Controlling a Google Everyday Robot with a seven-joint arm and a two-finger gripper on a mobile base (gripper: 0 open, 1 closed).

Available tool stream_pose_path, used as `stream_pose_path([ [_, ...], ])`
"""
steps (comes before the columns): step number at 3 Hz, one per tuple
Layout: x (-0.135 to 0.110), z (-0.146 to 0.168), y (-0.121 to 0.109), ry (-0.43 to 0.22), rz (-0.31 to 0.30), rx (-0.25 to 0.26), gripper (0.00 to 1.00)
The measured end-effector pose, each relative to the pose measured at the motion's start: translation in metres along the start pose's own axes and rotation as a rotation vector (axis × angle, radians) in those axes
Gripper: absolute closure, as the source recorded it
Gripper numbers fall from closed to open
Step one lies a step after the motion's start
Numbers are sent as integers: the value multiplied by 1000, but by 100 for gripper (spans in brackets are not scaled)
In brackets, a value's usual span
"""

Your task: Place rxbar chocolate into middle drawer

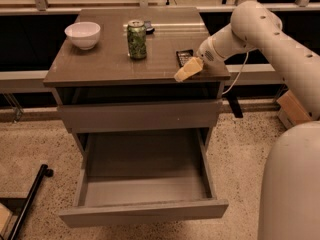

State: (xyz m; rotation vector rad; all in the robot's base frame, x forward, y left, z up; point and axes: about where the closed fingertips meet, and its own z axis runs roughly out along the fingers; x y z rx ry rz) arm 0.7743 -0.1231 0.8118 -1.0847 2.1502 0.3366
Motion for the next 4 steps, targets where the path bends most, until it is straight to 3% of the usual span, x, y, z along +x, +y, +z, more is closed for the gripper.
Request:
stream_pose_path([
  [3, -1, -1, 0, 0, 0, 0, 11],
  [4, -1, -1, 0, 0, 0, 0, 0],
])
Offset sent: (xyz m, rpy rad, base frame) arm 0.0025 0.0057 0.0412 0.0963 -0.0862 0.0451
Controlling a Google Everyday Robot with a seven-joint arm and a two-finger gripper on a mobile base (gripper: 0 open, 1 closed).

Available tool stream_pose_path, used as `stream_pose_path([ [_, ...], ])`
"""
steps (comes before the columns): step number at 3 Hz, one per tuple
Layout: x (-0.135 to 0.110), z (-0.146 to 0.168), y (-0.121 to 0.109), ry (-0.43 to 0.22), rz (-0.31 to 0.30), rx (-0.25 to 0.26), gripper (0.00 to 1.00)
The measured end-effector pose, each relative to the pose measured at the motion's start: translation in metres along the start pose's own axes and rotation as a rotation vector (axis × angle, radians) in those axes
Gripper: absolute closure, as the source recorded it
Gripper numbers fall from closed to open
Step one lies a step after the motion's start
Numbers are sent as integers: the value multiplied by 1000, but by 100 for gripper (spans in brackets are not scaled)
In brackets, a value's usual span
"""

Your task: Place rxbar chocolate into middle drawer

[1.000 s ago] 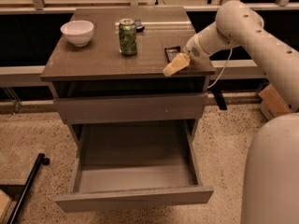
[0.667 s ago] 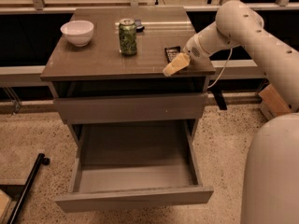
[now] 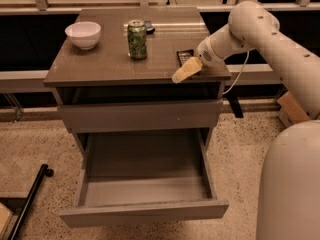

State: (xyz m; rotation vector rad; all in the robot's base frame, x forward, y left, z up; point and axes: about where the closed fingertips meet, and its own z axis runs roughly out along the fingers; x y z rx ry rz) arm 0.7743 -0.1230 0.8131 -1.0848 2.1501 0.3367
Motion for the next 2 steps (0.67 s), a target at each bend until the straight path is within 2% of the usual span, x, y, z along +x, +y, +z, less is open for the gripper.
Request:
stream_pose_path([
  [2, -6, -3, 3, 1, -16, 11, 0],
])
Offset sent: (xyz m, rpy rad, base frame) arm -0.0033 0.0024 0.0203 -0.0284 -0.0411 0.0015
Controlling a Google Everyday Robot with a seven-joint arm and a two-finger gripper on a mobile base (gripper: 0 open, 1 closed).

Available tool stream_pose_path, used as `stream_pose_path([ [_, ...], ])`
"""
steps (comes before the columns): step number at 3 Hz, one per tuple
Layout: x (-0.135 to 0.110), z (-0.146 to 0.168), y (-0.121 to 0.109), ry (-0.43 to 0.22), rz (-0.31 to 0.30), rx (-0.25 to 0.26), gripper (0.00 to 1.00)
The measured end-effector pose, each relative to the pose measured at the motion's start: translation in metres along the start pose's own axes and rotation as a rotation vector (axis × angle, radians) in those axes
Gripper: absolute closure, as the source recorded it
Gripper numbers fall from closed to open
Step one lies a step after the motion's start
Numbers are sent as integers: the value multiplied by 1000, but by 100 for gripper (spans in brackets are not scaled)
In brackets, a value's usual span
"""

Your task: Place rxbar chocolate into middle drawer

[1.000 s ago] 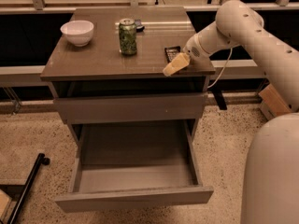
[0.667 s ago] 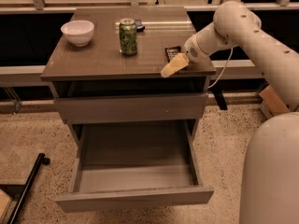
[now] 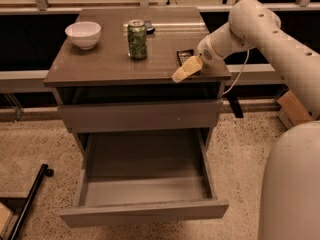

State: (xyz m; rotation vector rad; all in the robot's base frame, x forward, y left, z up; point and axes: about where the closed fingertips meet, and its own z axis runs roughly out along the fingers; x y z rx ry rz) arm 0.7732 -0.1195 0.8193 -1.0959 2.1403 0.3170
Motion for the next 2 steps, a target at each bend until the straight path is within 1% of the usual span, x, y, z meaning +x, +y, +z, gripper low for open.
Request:
stream_pose_path([
  [2, -12, -7, 1, -14, -21, 16, 0],
])
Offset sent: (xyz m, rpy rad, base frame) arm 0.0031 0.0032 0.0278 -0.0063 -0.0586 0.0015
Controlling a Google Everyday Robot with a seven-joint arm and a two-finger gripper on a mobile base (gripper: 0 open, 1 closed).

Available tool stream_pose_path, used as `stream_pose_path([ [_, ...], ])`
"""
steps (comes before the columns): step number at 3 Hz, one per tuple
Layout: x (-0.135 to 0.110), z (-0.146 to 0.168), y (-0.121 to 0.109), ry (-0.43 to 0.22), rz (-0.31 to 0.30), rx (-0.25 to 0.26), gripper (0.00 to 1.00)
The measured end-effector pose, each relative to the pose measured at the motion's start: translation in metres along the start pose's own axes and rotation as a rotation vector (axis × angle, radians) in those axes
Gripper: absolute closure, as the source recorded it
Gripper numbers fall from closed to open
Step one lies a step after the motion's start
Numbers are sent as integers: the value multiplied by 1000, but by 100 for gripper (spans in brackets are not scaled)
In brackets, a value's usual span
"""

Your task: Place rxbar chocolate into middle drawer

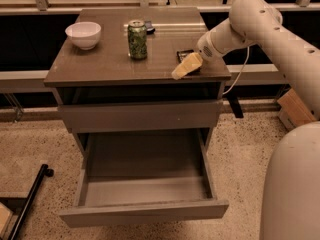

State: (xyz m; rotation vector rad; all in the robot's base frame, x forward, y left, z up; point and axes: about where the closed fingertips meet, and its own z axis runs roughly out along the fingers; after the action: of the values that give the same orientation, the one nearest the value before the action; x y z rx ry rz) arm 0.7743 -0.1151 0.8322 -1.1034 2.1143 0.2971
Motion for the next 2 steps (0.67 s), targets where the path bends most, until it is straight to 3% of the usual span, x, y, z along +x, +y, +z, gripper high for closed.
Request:
stream_pose_path([
  [2, 10, 10, -10, 26, 40, 0, 4],
])
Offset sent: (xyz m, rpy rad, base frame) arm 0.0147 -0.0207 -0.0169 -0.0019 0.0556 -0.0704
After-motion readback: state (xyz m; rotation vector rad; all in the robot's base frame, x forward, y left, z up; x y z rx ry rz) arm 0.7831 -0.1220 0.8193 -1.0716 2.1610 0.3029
